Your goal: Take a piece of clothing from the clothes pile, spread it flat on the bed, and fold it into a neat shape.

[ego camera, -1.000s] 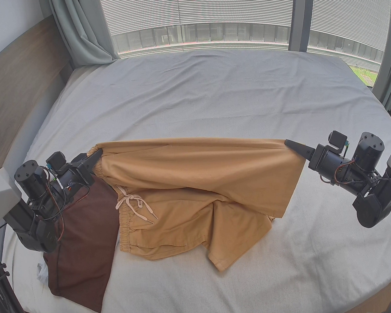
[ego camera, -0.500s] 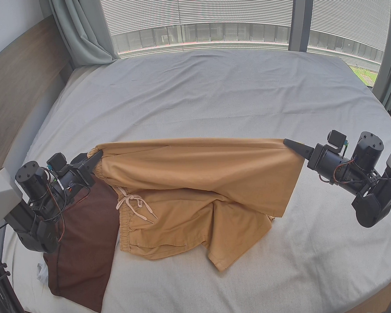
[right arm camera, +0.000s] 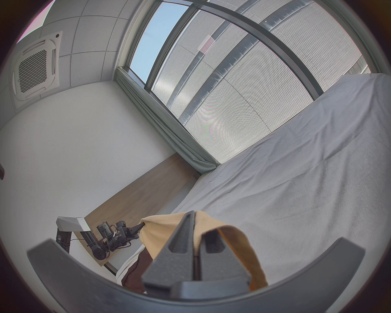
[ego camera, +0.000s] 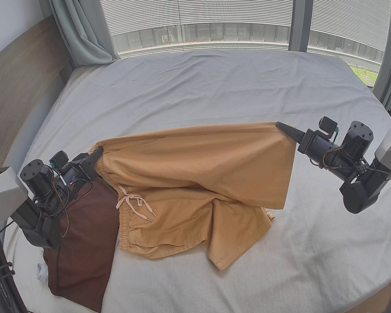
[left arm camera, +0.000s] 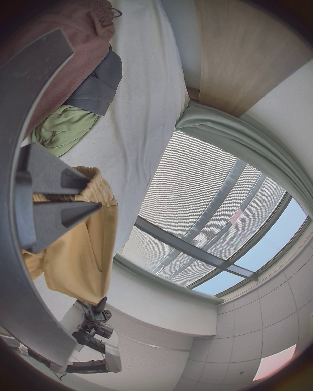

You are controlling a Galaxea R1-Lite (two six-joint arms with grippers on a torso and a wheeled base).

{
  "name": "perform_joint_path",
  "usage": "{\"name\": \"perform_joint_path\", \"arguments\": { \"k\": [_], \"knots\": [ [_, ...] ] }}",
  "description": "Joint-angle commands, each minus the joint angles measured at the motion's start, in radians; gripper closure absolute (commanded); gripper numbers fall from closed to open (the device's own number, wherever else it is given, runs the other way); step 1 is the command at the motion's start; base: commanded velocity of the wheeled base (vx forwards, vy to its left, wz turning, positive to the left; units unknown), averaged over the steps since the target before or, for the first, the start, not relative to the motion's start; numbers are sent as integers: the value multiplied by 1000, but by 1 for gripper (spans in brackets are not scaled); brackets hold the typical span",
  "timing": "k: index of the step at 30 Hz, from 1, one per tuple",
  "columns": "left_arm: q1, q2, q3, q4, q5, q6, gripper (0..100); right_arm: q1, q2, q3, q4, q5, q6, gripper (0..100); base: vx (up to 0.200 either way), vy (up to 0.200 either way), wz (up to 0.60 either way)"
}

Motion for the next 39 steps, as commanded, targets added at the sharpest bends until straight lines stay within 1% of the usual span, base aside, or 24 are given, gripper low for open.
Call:
{"name": "perform_joint_path", "arguments": {
  "k": [1, 8, 11, 14, 18, 20, 23, 24, 26, 30, 35, 39],
  "knots": [
    [-5, 53, -58, -1, 34, -29, 100, -8, 71, -71, 1, 1, 2, 100, 0, 0, 0],
    [-6, 74, -104, -1, 38, -87, 100, -11, 128, -169, 5, 1, 7, 100, 0, 0, 0],
    [-8, 90, -117, -1, 40, -95, 100, -11, 140, -198, 11, 1, 19, 100, 0, 0, 0],
    [-9, 116, -141, -1, 40, -96, 100, -12, 158, -255, 47, -1, 36, 100, 0, 0, 0],
    [-12, 162, -186, -1, 41, -98, 100, -18, 195, -328, 86, -1, 36, 100, 0, 0, 0],
    [-12, 197, -226, 1, 63, -101, 100, -20, 218, -376, 117, -3, 36, 100, 0, 0, 0],
    [-18, 234, -278, 1, 90, -127, 100, -26, 246, -436, 149, -1, 36, 100, 0, 0, 0],
    [-18, 234, -278, 1, 90, -127, 100, -26, 246, -436, 149, -1, 36, 100, 0, 0, 0],
    [-20, 249, -305, 1, 100, -156, 100, -28, 266, -476, 172, -3, 36, 100, 0, 0, 0],
    [-20, 275, -344, 1, 104, -169, 100, -34, 303, -552, 218, -3, 36, 100, 0, 0, 0],
    [-18, 289, -354, 1, 106, -170, 100, -32, 326, -618, 267, -3, 36, 100, 0, 0, 0],
    [-14, 306, -367, 1, 107, -179, 100, -34, 359, -718, 333, -3, 36, 100, 0, 0, 0]
  ]
}}
